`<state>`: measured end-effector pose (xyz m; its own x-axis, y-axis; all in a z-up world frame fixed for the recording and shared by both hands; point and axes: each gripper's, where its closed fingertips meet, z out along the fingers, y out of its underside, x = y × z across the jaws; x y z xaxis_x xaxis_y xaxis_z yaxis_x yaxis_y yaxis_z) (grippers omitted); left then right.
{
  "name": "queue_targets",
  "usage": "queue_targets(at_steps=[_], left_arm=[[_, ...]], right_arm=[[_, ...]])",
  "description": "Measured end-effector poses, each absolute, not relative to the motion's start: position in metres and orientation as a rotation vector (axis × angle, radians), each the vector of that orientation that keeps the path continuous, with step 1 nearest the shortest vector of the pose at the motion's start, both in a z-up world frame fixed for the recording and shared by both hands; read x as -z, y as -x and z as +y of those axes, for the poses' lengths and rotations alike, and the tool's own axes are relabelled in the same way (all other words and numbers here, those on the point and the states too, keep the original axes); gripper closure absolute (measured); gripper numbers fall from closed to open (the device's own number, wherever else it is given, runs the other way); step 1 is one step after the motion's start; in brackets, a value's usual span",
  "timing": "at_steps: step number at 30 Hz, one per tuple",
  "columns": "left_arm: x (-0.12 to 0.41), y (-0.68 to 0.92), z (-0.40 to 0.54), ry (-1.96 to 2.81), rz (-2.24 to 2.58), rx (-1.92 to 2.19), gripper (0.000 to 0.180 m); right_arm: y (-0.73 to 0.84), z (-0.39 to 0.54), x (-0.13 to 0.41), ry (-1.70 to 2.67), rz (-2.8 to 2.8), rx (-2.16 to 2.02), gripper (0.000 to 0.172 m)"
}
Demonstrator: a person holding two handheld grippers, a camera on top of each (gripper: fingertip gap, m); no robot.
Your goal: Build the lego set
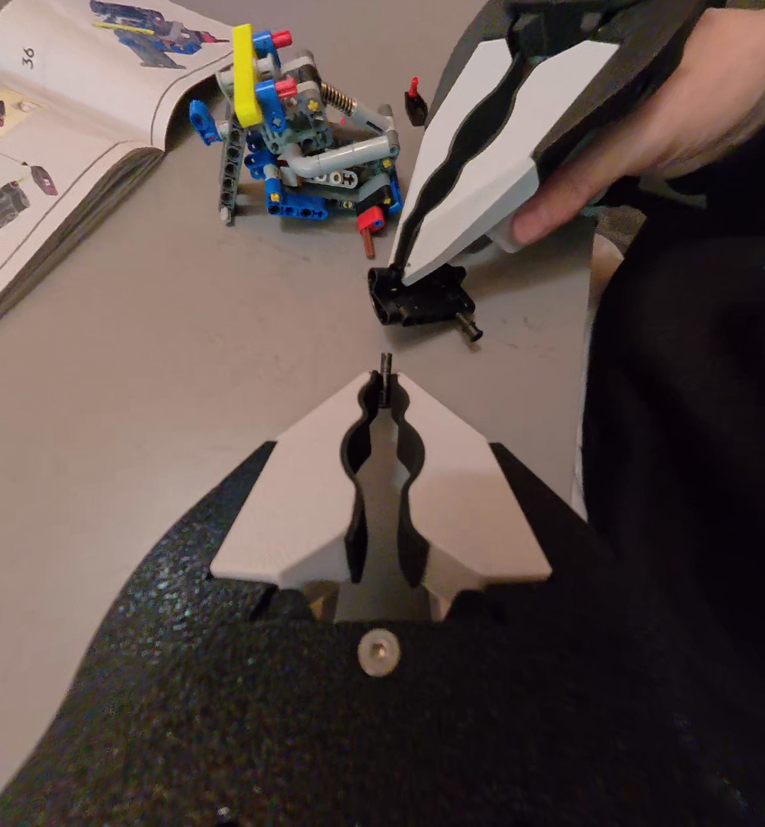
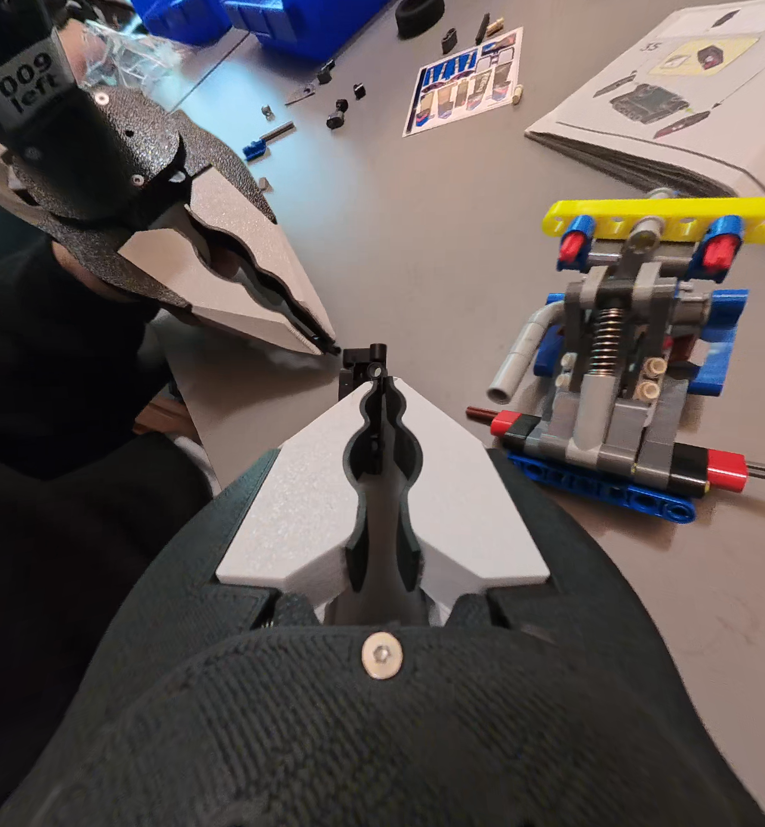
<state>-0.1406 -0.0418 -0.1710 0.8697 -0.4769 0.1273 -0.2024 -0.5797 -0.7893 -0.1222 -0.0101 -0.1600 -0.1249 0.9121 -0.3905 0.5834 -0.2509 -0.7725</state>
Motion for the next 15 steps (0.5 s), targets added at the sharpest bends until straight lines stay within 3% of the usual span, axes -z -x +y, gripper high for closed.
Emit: queue_targets(at_steps=[15], left_arm=[[0.183, 0.129, -0.037, 2.296, 0.361, 0.386, 0.179]], right_arm=[[0.128, -0.008, 0.179, 1.87, -1.699, -1.099, 0.171]])
